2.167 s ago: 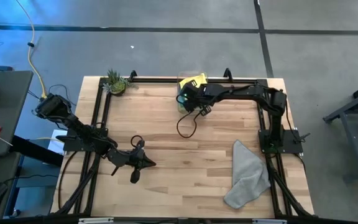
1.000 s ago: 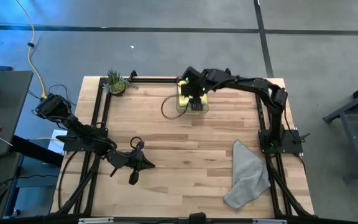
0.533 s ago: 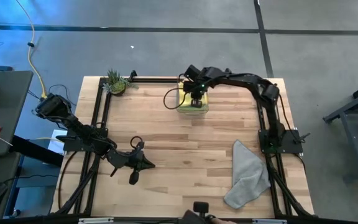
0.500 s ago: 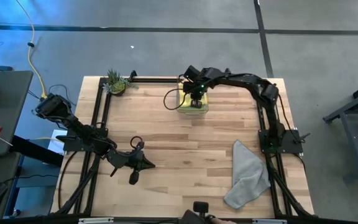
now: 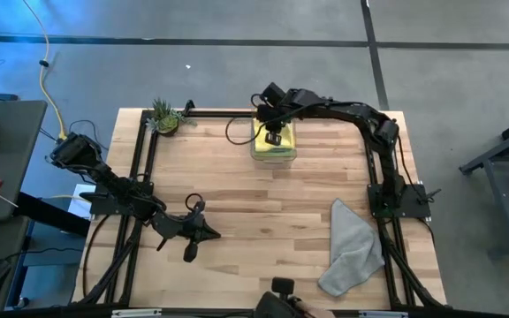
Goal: Fold microfiber towels
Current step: Stack the yellow microfiber cloth on top of the blue microfiber cloth in the transparent bin, then fold the gray microfiber cloth
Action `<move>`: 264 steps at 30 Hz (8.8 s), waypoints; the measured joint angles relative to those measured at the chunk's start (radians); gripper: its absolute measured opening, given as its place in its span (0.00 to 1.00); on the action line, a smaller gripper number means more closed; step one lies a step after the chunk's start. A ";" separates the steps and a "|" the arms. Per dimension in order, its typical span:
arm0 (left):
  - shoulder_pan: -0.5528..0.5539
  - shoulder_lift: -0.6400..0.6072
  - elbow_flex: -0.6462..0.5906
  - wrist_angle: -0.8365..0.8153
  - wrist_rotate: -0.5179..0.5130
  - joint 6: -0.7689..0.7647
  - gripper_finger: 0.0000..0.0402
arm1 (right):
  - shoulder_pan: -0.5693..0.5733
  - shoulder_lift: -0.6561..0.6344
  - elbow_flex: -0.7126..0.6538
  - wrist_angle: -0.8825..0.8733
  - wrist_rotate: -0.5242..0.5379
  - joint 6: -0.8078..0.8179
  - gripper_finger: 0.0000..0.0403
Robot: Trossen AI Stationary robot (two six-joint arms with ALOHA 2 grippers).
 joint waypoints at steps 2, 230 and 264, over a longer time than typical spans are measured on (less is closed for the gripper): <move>0.000 0.000 0.000 0.001 0.000 0.000 0.00 | -0.015 0.000 0.002 0.042 0.000 0.018 0.08; 0.195 0.019 0.113 0.142 0.035 0.289 0.22 | 0.776 -0.431 -0.583 0.468 0.150 0.763 0.00; 0.150 0.288 0.398 0.057 -0.348 0.593 0.02 | 0.804 -0.437 -0.583 0.572 0.181 0.808 0.09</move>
